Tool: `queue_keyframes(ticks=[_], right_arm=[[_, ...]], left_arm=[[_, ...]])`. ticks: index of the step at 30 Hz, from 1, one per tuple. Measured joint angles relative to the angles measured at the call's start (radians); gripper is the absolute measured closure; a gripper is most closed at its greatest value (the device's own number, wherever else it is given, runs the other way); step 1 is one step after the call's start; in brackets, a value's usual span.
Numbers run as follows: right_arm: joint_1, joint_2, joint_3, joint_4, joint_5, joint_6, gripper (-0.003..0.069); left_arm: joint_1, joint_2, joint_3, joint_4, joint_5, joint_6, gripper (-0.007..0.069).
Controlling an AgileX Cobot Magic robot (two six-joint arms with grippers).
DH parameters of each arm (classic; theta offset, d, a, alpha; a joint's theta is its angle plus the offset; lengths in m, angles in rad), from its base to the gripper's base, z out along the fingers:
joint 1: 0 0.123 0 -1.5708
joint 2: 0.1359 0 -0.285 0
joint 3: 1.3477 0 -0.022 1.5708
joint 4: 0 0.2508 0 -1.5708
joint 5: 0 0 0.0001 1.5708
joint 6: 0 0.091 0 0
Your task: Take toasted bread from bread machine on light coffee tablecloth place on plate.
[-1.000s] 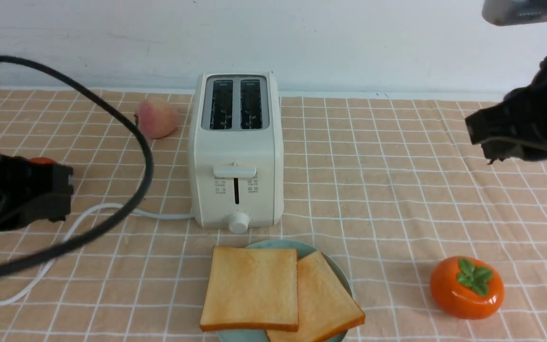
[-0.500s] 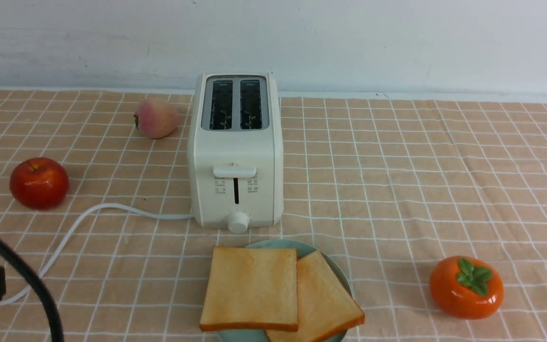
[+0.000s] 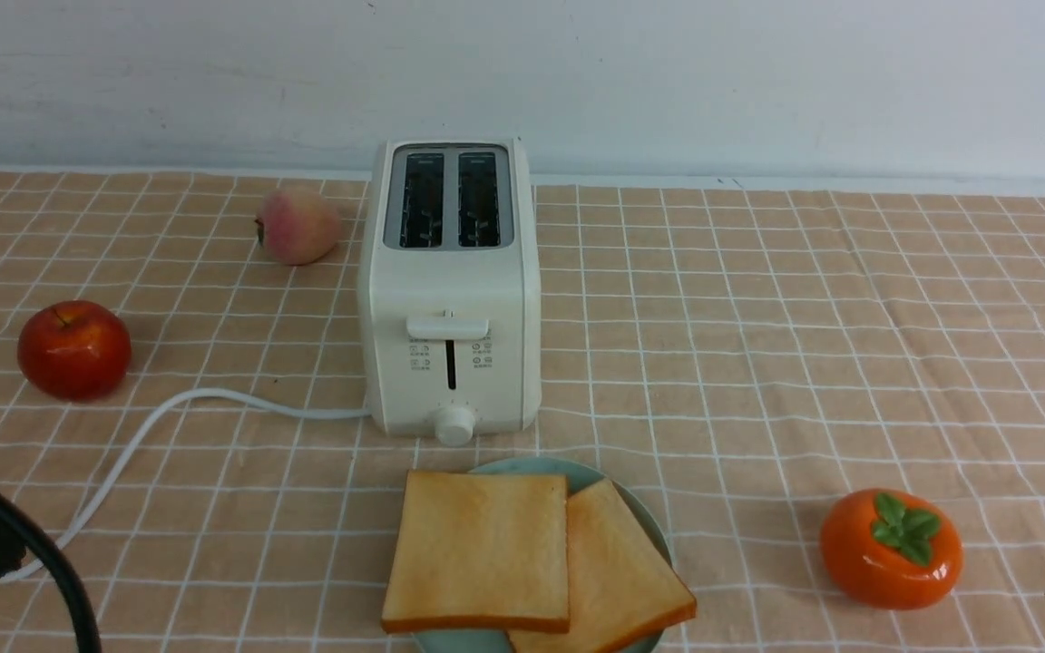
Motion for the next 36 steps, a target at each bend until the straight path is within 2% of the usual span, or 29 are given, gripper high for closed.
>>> queue_keyframes(ticks=[13,20,24,28,29,30,34,36], right_arm=[[0.000,0.000,0.000,-0.003,0.000,0.024,0.0664],[0.000,0.000,0.000,-0.003,0.000,0.026,0.0659],[0.000,0.000,0.000,-0.003,0.000,0.026,0.0655],[0.000,0.000,0.000,-0.003,0.000,0.026,0.0655],[0.000,0.000,0.000,-0.003,0.000,0.026,0.0655],[0.000,0.000,0.000,-0.003,0.000,0.026,0.0652],[0.000,0.000,0.000,-0.003,0.000,0.026,0.0648],[0.000,0.000,0.000,-0.003,0.000,0.026,0.0645]], left_arm=[[-0.007,-0.029,0.004,0.000,-0.005,-0.003,0.0638],[-0.024,-0.292,0.091,-0.011,-0.010,-0.001,0.0638],[0.028,-0.414,0.201,0.083,-0.127,0.014,0.0638],[0.103,-0.495,0.362,0.196,-0.341,-0.073,0.0638],[0.106,-0.497,0.370,0.201,-0.341,-0.079,0.0638],[0.120,-0.501,0.449,0.259,-0.391,-0.120,0.0638],[0.122,-0.501,0.566,0.341,-0.399,-0.169,0.0638],[0.109,-0.501,0.602,0.368,-0.355,-0.202,0.0638]])
